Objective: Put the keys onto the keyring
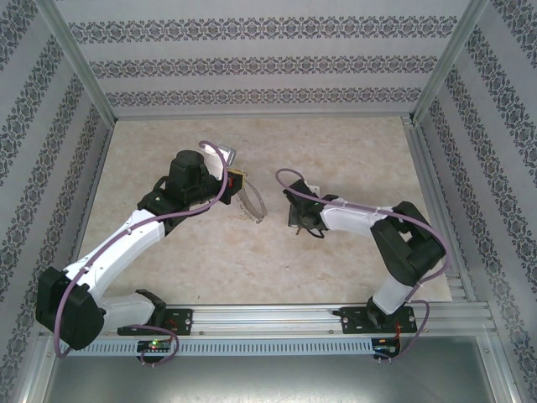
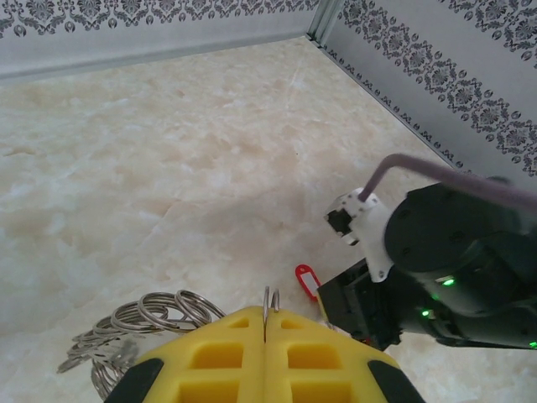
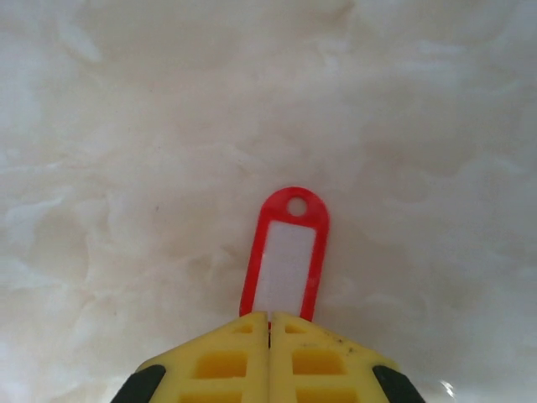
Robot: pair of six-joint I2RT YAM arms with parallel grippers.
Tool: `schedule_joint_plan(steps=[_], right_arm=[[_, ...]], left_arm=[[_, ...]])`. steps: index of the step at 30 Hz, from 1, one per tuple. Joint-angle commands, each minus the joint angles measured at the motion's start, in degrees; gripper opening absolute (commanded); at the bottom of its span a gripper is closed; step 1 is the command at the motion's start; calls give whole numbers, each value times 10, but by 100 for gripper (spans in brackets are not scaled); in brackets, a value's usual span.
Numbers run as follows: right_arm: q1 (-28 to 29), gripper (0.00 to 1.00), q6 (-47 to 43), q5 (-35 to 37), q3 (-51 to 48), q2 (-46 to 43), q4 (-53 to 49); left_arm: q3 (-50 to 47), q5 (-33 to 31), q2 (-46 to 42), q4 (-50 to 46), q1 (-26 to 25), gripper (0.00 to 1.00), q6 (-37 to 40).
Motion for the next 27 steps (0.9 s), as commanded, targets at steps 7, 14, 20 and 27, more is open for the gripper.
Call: schedule_joint_plan(steps=[7,14,20,27], right_arm=[[-105,0,-49,-203,-91,-230,129],[-204,0,-33,-406,-160,-346,288],[-231,0,-24,-508,-177,-386,374],[-231,0,-21,-552,-170,-430,391]], left_arm=[[57,-19,27,-27,-19,0,15],[77,87,27,-3,-28,0,69],[110,181,42,-6,-44,0,121],[115,212,51,4,-73,0,189]])
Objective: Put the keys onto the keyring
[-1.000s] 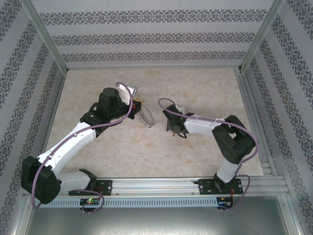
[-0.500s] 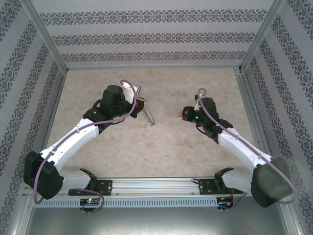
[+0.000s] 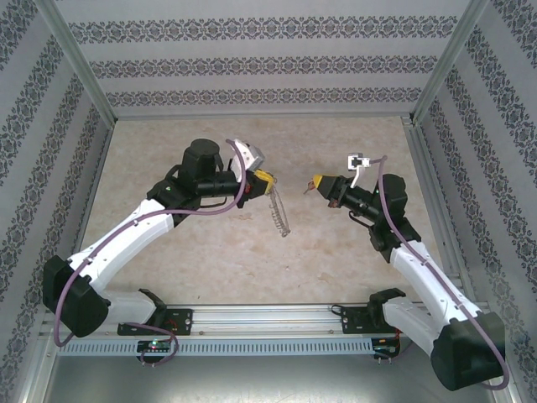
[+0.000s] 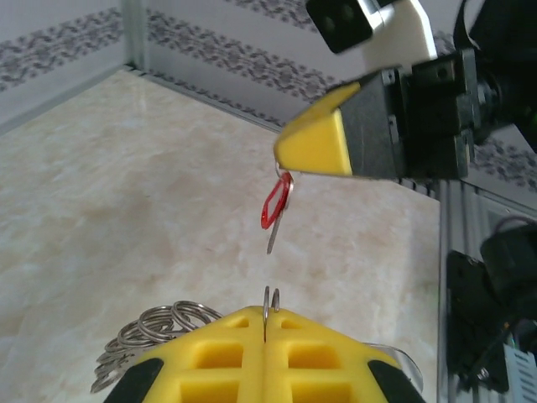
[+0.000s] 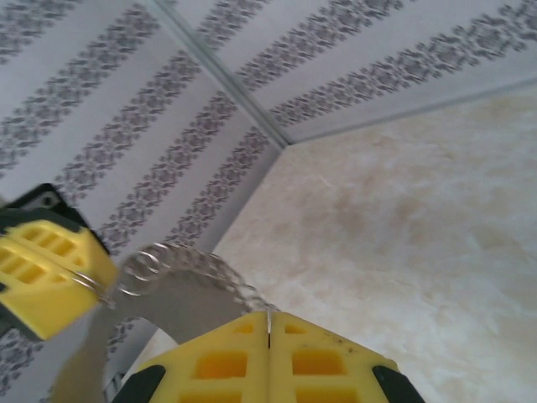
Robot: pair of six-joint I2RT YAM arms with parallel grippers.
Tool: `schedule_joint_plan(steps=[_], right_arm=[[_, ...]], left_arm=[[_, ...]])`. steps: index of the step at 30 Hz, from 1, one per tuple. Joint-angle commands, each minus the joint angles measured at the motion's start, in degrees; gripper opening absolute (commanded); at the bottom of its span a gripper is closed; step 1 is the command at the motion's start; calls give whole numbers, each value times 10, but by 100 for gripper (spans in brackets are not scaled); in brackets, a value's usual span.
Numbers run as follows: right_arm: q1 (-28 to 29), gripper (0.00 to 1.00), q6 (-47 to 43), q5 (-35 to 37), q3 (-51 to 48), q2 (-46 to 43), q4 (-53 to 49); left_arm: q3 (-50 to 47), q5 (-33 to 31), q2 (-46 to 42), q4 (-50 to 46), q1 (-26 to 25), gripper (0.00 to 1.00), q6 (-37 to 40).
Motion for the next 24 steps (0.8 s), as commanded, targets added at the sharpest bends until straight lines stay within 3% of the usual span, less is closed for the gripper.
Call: schedule_joint_plan(steps=[1,13,24], right_arm=[[-2,0,7,-46,4,-24,37],[22,0,27,-26,0,-57,42],[97,0,-48,-29,29,-23,22]], left_arm=[[12,43,3,33,-11,0,61],[-3,87,14,62,-16,0,120],[21,123,31,42,-23,0,129]])
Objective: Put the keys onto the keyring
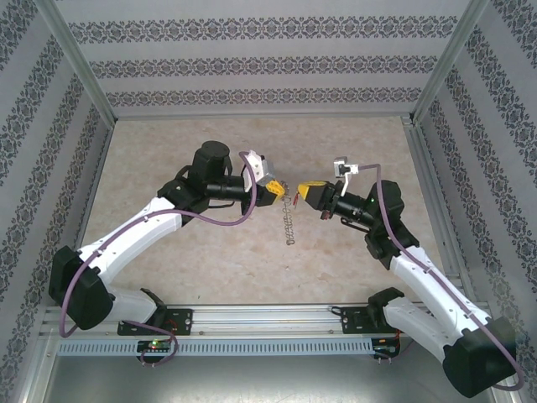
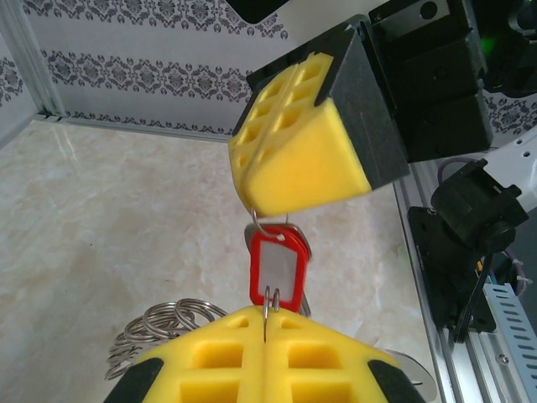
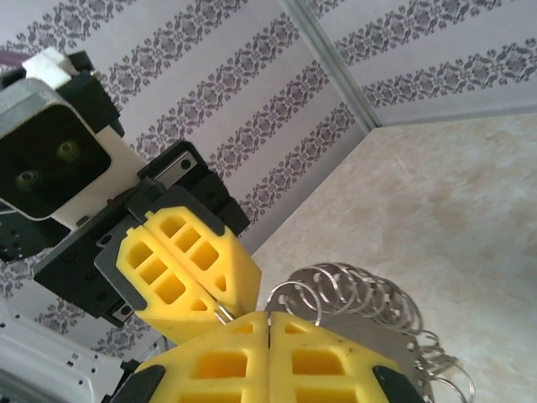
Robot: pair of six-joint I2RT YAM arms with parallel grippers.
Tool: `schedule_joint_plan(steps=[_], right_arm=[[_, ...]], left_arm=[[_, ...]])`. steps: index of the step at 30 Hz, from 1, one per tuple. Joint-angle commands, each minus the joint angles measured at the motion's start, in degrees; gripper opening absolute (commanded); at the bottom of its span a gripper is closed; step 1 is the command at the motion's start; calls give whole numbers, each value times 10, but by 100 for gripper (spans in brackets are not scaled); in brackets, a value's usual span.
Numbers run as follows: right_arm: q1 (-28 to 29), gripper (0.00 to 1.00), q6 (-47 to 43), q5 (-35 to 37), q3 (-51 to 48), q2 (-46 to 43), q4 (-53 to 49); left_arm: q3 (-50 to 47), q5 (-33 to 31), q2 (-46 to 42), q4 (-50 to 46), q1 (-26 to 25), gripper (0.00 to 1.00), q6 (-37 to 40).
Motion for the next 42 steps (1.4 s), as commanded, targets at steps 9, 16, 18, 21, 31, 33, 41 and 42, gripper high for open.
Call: schedule_joint_plan(steps=[9,16,18,21,31,33,41,42], right_arm=[[29,0,-93,-1,28,-21,-26],[34,0,-133,6,45,-35,-69],[34,0,-138,8,47,-39,-77],[35,0,-143,5,52,-42,-84],[37,0,-154,-3,64,-50,-107],[41,0,-156,-3,67,-45,-107],[55,0,-169,2,79,-20,-109],[57,0,-171,2,79,-17,-110]], left_arm=[[75,88,30,-57,-8,0,7],[101,108,49,-102,-7,0,16],[102,108,49,-106,-7,0,19],[104,110,51,-115,-7,0,22],[108,110,55,-119,-7,0,25],[110,112,55,-122,-7,0,26],[111,114,56,-123,-7,0,26],[111,114,56,-123,-7,0,26]])
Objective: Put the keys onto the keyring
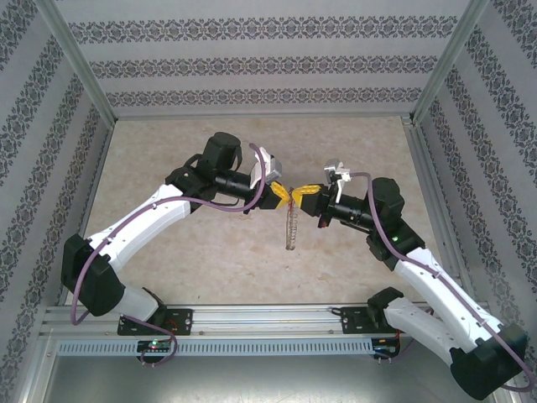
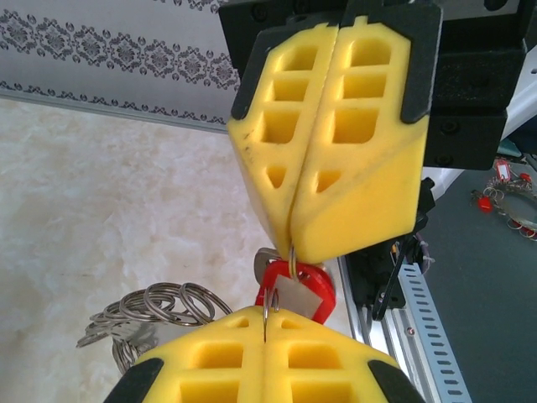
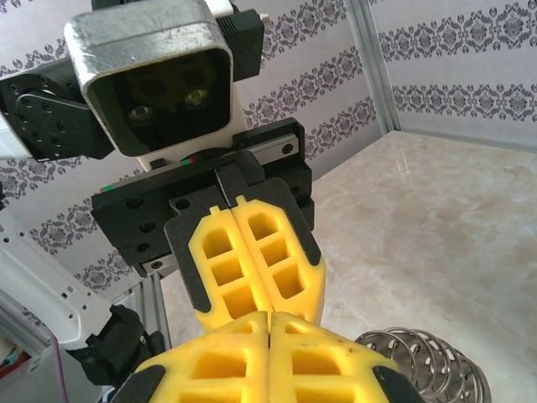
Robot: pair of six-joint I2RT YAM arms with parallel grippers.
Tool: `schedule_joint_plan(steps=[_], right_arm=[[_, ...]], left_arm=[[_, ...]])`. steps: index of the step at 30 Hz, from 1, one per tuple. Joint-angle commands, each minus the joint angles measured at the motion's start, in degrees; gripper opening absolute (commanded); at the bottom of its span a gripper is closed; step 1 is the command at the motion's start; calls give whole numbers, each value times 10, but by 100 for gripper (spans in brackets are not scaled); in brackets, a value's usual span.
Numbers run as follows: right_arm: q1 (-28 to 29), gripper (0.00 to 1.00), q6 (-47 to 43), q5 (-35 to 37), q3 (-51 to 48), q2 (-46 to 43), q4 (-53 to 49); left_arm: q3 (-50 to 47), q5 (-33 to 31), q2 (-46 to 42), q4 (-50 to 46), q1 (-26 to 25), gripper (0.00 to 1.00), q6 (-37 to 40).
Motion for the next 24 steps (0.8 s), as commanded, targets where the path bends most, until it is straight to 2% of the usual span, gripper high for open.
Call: schedule_joint_plan(steps=[1,24], right_arm=[[9,0,-20,1,21,6,3],[18,0,-43,8,31,30,-18]], left_arm=[[24,22,-3,-2,-7,0,13],[27,29,-6,-6,-8,0,15]])
